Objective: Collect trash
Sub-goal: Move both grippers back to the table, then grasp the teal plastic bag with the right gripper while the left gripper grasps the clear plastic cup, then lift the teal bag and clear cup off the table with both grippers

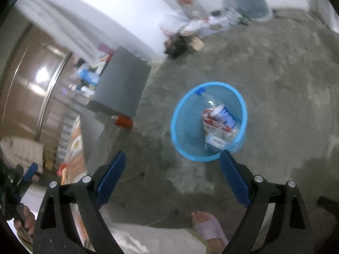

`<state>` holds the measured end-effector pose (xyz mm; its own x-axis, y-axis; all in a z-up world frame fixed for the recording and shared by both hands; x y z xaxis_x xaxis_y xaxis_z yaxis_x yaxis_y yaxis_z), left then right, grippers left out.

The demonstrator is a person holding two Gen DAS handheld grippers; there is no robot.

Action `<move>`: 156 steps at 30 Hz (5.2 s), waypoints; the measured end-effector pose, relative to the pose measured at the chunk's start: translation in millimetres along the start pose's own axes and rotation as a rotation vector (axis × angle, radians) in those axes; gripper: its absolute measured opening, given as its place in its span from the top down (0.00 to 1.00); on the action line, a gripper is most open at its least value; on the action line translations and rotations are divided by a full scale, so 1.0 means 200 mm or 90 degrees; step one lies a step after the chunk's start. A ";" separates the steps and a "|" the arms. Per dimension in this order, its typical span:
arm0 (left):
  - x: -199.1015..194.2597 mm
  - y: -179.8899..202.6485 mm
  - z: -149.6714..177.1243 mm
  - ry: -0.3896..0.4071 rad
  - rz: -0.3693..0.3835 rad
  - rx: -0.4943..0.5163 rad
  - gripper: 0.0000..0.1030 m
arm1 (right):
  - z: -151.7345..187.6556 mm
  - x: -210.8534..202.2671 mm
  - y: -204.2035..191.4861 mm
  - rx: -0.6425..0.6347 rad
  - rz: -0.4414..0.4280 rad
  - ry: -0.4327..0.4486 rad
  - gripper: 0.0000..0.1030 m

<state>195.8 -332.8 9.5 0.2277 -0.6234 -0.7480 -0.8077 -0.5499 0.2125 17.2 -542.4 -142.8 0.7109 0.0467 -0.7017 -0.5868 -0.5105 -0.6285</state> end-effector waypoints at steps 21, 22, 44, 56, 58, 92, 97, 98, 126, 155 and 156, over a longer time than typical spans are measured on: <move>-0.96 -0.89 1.14 0.139 -0.326 -0.281 0.19 | 0.65 0.41 -1.32 -0.380 -0.081 -0.228 0.17; -0.97 -0.92 1.16 0.142 -0.328 -0.289 0.19 | 0.68 0.42 -1.37 -0.387 -0.079 -0.234 0.17; -0.93 -1.62 1.22 0.136 -0.350 -0.431 0.19 | 0.78 0.67 -1.69 -0.452 -0.022 -0.238 0.17; -0.90 -1.79 1.29 0.127 -0.377 -0.482 0.33 | 0.86 0.88 -1.75 -0.473 0.008 -0.268 0.49; -0.92 -1.80 1.31 0.129 -0.381 -0.486 0.33 | 0.86 0.89 -1.74 -0.456 -0.002 -0.280 0.56; -0.77 -1.00 1.40 0.097 -0.267 -0.316 0.33 | 0.98 0.56 -1.43 -0.440 -0.020 -0.305 0.58; -0.77 -1.00 1.40 0.095 -0.266 -0.315 0.32 | 1.00 0.58 -1.45 -0.446 -0.026 -0.314 0.57; -0.77 -1.00 1.40 0.096 -0.265 -0.317 0.32 | 1.01 0.59 -1.45 -0.443 -0.031 -0.319 0.57; -0.72 -0.99 1.40 0.076 -0.321 -0.320 0.33 | 1.01 0.56 -1.44 -0.446 -0.063 -0.306 0.59; -0.79 -0.85 1.31 0.104 -0.319 -0.291 0.33 | 0.90 0.41 -1.38 -0.378 -0.110 -0.284 0.60; -0.79 -0.85 1.31 0.104 -0.319 -0.290 0.33 | 0.90 0.42 -1.38 -0.378 -0.110 -0.285 0.60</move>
<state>155.3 4.3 -73.3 0.6207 -0.2900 -0.7284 -0.2834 -0.9492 0.1364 168.4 -242.8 -88.2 0.4748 0.4471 -0.7580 -0.0845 -0.8342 -0.5450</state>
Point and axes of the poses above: each gripper's, at about its wrist camera, not at the fingertips, and x roughly the way its jaws point, y to its right, z to its underside, the point moved 6 cm from there along x, roughly the way its jaws point, and after that the axes turned 6 degrees about -y, right-handed, at the moved point
